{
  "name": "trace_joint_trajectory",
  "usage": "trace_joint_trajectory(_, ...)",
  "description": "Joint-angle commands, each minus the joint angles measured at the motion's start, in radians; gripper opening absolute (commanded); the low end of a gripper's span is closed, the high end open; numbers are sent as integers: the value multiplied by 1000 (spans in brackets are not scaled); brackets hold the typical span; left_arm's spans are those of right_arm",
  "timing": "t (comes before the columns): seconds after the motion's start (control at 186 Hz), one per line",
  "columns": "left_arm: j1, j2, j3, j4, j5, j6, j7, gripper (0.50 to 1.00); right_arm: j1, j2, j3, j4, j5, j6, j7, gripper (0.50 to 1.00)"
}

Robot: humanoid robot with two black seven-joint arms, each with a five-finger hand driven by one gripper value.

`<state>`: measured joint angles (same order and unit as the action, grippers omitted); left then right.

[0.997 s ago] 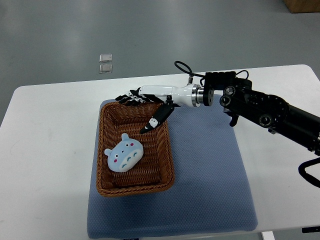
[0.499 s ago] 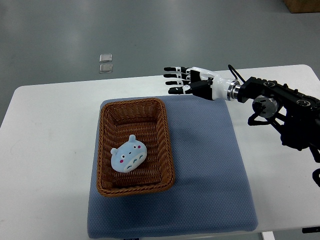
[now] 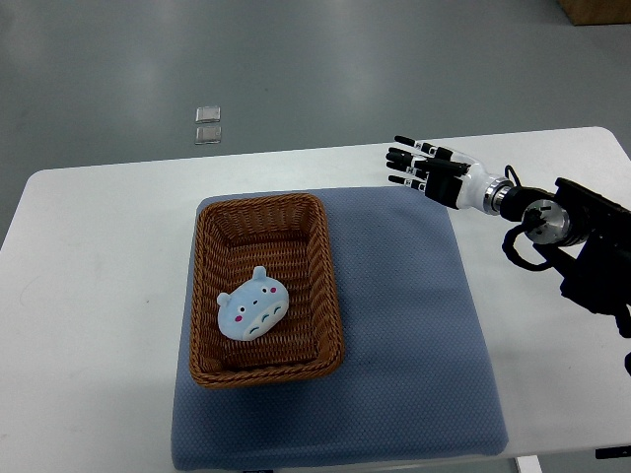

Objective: Place blue toy in brown basket

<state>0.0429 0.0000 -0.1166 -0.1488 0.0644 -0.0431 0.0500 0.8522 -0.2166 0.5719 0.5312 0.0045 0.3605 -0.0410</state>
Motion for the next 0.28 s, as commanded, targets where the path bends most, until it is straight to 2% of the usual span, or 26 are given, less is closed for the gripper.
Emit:
trace_joint_trajectory(0.0,0,0,0,0,0,0,1,1000,-4,3,2,0,2,8,10,913)
trace_joint_trajectory(0.279,0,0,0,0,0,-1,-1,1000,-4,-3,2,1,-1,20,12,913)
